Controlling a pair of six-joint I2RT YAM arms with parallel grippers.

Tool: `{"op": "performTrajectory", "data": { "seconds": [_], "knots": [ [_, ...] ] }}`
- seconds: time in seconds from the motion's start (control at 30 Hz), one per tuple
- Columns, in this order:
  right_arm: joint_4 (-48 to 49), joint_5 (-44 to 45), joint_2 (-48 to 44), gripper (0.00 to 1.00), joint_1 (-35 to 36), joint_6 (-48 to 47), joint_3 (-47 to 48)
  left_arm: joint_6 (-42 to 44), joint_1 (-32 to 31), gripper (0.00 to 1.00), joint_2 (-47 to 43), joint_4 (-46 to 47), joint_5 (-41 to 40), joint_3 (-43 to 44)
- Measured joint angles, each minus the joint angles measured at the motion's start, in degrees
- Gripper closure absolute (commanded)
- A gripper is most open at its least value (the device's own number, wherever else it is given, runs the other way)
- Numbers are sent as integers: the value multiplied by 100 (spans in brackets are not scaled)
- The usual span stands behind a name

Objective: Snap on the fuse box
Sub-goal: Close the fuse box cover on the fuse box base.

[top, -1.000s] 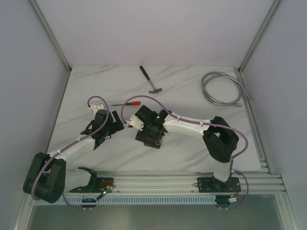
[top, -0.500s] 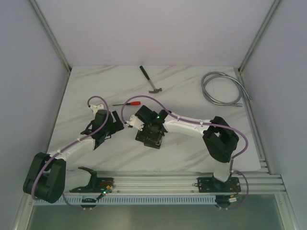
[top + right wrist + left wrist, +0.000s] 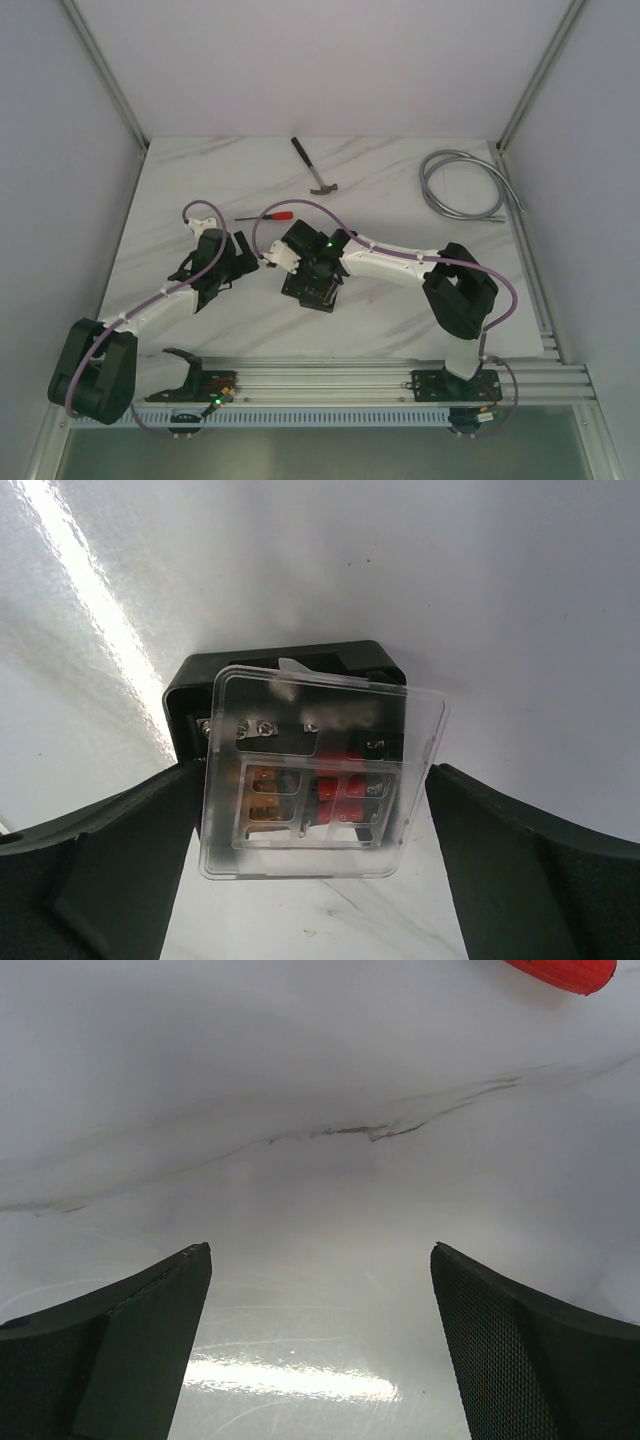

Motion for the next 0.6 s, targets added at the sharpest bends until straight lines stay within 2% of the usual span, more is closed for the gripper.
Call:
{"op": "performTrajectory", "data": {
  "seconds": [0.27,0.47,0.6],
  "knots": [
    [-74,-50,-72,0,0,4,2,2,0,2,0,24,103,0],
    [-35,-81,-494,0,0,258,2,50,-11,13,85,188,538,0],
    [221,59,-1010,7,-33,828,-125,87,-114,20,201,321,1001,0]
  ]
}}
